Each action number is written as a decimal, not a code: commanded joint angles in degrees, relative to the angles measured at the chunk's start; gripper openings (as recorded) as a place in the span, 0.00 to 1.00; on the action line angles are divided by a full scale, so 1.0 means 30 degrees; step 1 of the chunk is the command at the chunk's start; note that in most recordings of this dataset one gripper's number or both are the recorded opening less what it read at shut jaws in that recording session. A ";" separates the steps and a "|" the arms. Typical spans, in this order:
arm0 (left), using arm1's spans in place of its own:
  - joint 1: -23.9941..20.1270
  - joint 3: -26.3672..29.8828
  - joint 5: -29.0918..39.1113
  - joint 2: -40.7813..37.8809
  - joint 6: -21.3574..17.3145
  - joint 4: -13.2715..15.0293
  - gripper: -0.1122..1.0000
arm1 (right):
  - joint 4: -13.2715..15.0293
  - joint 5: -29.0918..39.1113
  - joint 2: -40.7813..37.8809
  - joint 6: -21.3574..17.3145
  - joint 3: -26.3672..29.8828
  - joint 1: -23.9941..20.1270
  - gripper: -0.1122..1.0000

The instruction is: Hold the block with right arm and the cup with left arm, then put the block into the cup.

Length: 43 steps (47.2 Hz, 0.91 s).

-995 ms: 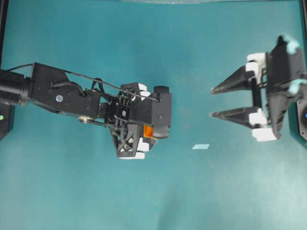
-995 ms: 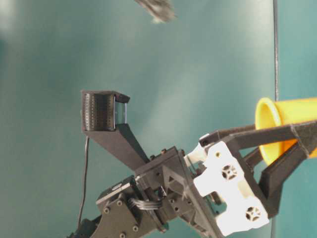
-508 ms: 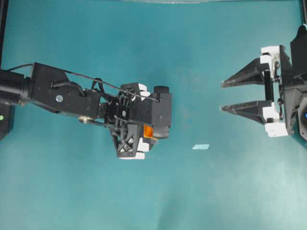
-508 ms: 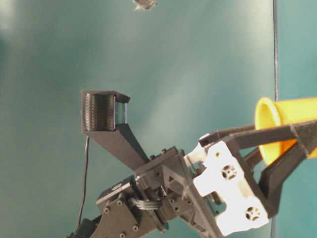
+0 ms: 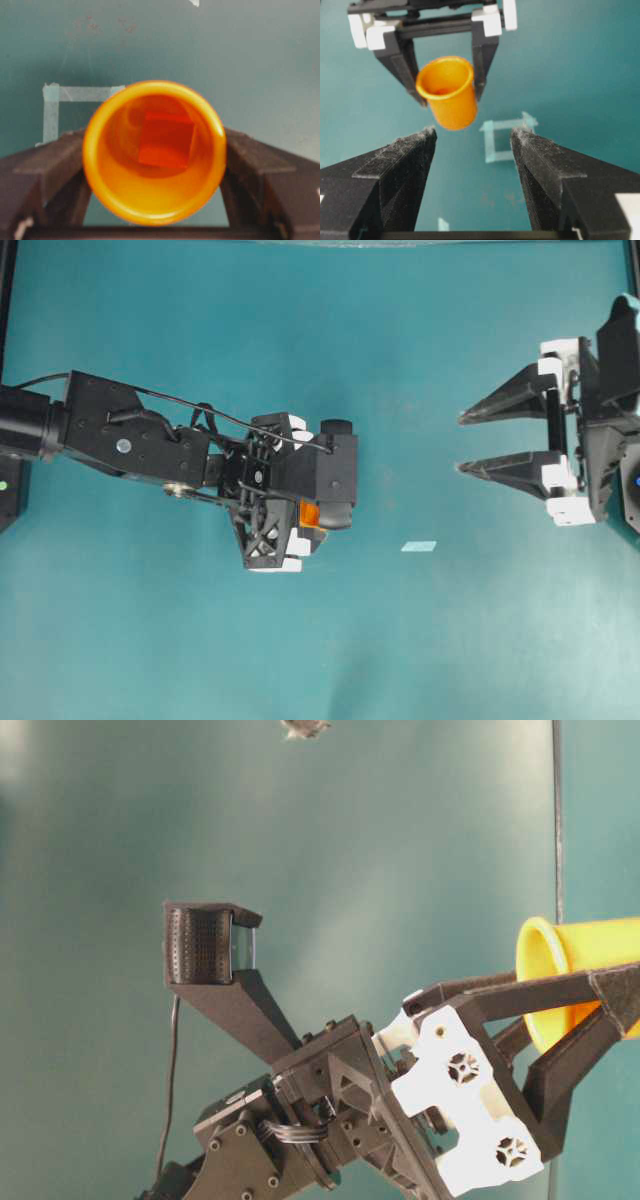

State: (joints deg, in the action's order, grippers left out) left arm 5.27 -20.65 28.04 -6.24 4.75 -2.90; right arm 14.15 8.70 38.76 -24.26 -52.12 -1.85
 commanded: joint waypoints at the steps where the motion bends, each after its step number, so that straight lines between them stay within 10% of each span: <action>1: -0.0029 0.0293 -0.0029 0.0293 -0.0059 -0.0029 0.73 | 0.0000 0.0000 -0.0264 0.0000 0.0615 0.0059 0.67; 43: -0.0029 0.0176 -0.0029 0.0352 -0.0059 -0.0029 0.73 | 0.0293 0.2578 -0.2520 0.0146 0.2197 0.0059 0.67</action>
State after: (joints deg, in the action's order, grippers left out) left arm 5.27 -20.74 28.21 -6.24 4.75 -2.90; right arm 14.85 15.29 30.85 -23.73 -47.37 -1.85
